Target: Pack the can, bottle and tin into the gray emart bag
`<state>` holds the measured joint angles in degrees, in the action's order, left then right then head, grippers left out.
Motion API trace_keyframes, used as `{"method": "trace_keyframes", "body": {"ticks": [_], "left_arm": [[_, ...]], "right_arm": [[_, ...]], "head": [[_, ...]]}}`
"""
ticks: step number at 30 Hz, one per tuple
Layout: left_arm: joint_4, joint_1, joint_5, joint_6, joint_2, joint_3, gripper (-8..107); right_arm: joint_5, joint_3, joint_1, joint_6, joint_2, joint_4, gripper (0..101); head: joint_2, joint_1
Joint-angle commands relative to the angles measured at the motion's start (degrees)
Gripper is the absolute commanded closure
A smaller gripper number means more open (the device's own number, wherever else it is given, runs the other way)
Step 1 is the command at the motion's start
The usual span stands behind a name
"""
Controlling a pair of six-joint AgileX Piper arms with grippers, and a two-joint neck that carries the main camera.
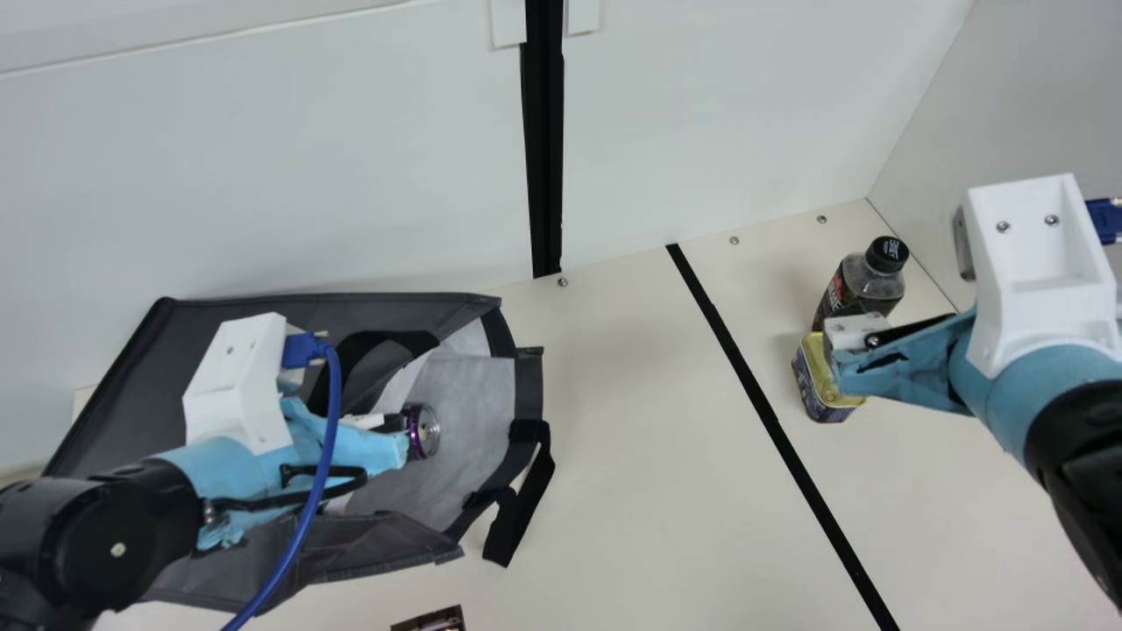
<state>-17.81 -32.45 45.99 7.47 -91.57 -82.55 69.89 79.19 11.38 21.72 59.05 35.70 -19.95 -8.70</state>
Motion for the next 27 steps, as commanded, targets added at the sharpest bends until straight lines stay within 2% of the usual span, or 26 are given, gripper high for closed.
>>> {"method": "trace_keyframes", "body": {"ticks": [1, 7, 27], "left_arm": [[0.00, 0.00, 0.00, 0.00, 0.00, 0.00, 89], [0.00, 0.00, 0.00, 0.00, 0.00, 0.00, 89], [0.00, 0.00, 0.00, 0.00, 0.00, 0.00, 89]], "right_arm": [[0.01, 0.47, -0.05, -0.04, 0.50, -0.26, 10], [-1.13, 1.91, -1.73, -1.15, 2.58, -1.83, 10], [-11.05, 6.19, -17.08, -14.01, 11.93, -14.43, 10]], "head": [[-0.05, -1.30], [-0.05, -1.30], [-0.05, -1.30]]}}
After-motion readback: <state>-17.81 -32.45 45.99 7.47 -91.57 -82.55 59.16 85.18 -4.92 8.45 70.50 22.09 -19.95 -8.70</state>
